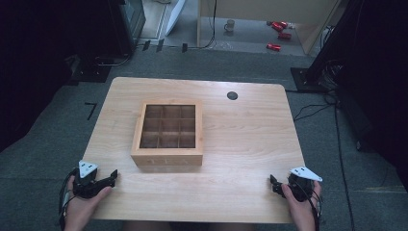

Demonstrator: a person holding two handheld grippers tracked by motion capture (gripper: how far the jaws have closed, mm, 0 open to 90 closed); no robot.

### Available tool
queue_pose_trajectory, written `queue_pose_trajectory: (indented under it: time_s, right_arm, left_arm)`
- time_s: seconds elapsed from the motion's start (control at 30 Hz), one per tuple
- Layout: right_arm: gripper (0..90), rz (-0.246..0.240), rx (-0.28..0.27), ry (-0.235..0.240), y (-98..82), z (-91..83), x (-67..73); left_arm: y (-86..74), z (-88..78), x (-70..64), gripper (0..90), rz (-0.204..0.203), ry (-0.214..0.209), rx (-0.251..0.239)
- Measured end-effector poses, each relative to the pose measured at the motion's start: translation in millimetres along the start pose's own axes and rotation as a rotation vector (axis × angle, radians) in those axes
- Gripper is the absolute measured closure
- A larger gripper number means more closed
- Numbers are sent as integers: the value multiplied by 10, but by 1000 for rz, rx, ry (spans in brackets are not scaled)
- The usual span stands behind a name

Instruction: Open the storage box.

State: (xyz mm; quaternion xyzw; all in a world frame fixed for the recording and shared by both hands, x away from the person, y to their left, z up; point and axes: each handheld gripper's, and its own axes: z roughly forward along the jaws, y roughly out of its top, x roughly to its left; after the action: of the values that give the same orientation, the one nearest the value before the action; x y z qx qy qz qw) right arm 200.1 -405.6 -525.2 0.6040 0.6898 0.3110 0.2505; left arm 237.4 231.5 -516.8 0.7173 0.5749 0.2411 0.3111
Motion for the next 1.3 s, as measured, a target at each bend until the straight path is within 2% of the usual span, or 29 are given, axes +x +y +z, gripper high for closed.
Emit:
queue_pose_trajectory:
  time_s: [0.13, 0.3, 0.4, 0.43, 0.5, 0.6, 0.77, 0.87, 0.97, 1.07, 1.13, 1.23, 1.3]
  right_arm:
    - [128, 0, 0, 0, 0, 0, 0]
    - [118, -2, 2, 2, 3, 5, -3]
    - [116, -2, 3, 4, 6, 9, -5]
    - [117, -2, 3, 4, 6, 8, -4]
    - [117, -2, 4, 3, 6, 8, -4]
    - [118, -11, 4, 11, 5, 7, -13]
    - [119, -13, 4, 13, 5, 7, -16]
    - [123, -14, 3, 14, 5, 6, -15]
    - [123, -14, 2, 14, 5, 6, -14]
    - [123, -14, 2, 14, 5, 6, -15]
    - [118, -10, 1, 10, 10, 12, -11]
    - [111, 2, 4, -2, 20, 23, 2]
    - [111, 2, 4, -2, 20, 23, 3]
  left_arm:
    - [1, -3, 17, 225, -17, -9, -5]
    - [1, 2, -6, 233, -4, 10, -1]
    - [-5, -6, -1, 239, -5, 4, -1]
    - [-12, -15, 5, 256, -16, 11, -6]
    - [-11, -11, -11, 270, -7, 26, -4]
    - [-13, -13, -19, 280, -2, 30, -2]
    - [-21, -26, 3, 348, -19, 30, -15]
    - [-20, -27, 11, 350, -27, 25, -17]
    - [-19, -25, -8, 344, -13, 36, -12]
    - [-18, -25, -1, 329, -17, 27, -13]
    - [-12, -23, -10, 330, -9, 35, -8]
    - [20, -17, -4, 332, -17, 44, 10]
    - [46, -22, -6, 331, -12, 28, 15]
